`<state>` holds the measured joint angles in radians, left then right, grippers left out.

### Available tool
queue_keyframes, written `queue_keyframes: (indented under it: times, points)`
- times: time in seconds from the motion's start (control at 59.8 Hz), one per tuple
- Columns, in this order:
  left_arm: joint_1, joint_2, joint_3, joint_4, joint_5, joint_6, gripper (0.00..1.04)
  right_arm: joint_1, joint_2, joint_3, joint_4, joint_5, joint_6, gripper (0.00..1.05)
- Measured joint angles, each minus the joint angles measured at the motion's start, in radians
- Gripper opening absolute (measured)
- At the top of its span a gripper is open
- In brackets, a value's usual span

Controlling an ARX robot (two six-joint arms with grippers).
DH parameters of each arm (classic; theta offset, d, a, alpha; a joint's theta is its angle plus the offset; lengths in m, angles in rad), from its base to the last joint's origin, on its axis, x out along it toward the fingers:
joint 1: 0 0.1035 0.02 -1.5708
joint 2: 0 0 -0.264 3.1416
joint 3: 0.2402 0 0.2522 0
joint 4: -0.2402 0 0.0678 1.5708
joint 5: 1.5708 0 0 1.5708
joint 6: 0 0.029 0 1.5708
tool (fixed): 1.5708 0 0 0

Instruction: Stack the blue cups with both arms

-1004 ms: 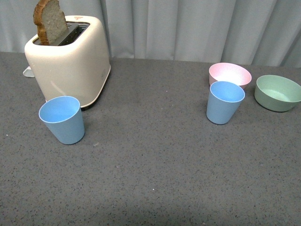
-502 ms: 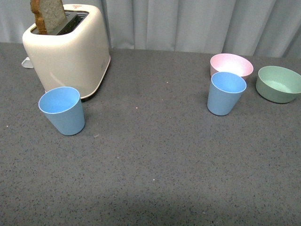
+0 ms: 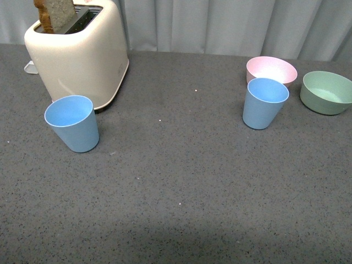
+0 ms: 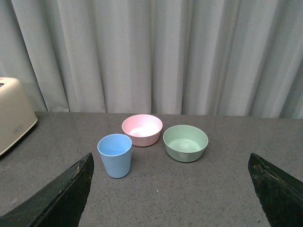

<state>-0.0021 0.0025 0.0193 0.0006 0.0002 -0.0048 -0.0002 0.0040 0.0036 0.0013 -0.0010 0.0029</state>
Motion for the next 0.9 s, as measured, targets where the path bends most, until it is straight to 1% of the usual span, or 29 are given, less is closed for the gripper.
queue_keyframes:
  times: [0.117,0.134,0.167,0.184,0.218,0.251,0.268,0.351,0.469,0.569,0.603,0.72,0.904]
  points:
    - [0.0,0.0,0.0,0.0,-0.001,0.0,0.98,0.0,0.0,0.0,0.0,0.0,0.0,0.95]
    - [-0.003,0.004,0.002,-0.005,-0.016,-0.003,0.98,0.0,0.0,0.0,0.0,0.0,0.0,0.95]
    - [-0.037,0.044,0.031,-0.091,-0.129,-0.058,0.98,0.0,0.0,0.0,0.0,0.0,0.0,0.95]
    - [-0.049,0.064,0.041,-0.119,-0.159,-0.074,0.98,0.0,0.0,0.0,0.0,0.0,0.0,0.95]
    - [-0.082,0.148,0.074,-0.196,-0.269,-0.138,0.98,0.0,0.0,0.0,0.0,0.0,0.0,0.95]
    - [-0.094,0.208,0.084,-0.208,-0.312,-0.167,0.98,0.0,0.0,0.0,0.0,0.0,0.0,0.95]
    - [-0.097,0.245,0.087,-0.2,-0.315,-0.188,0.98,0.0,0.0,0.0,0.0,0.0,0.0,0.95]
    - [-0.097,0.373,0.103,-0.13,-0.287,-0.239,0.98,0.0,0.0,0.0,0.0,0.0,0.0,0.95]
    - [-0.079,0.638,0.177,0.055,-0.194,-0.296,0.98,0.0,0.0,0.0,0.0,0.0,0.0,0.95]
    - [-0.071,0.894,0.272,0.178,-0.113,-0.316,0.98,0.0,0.0,0.0,0.0,0.0,0.0,0.95]
    - [-0.065,0.998,0.321,0.173,-0.073,-0.332,0.98,0.0,0.0,0.0,0.0,0.0,0.0,0.95]
    - [-0.064,1.273,0.454,0.164,-0.016,-0.342,0.98,0.0,0.0,0.0,0.0,0.0,0.0,0.95]
    - [-0.057,1.558,0.662,0.069,-0.007,-0.365,0.98,0.0,0.0,0.0,0.0,0.0,0.0,0.95]
